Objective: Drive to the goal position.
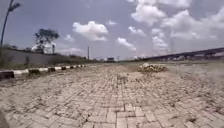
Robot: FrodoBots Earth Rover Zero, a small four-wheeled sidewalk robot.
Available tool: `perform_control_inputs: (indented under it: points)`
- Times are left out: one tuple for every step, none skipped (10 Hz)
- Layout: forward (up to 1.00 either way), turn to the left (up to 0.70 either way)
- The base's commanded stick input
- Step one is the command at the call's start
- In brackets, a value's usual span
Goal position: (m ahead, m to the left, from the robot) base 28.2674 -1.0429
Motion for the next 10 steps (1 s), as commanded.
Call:
perform_control_inputs:
  points:
    - [0.85,0.00]
    - [0.85,0.00]
    - [0.85,0.00]
    - [0.85,0.00]
    - [0.85,0.00]
    - [0.85,0.00]
    - [0.85,0.00]
    - [0.85,0.00]
    - [0.85,0.00]
    - [0.85,0.00]
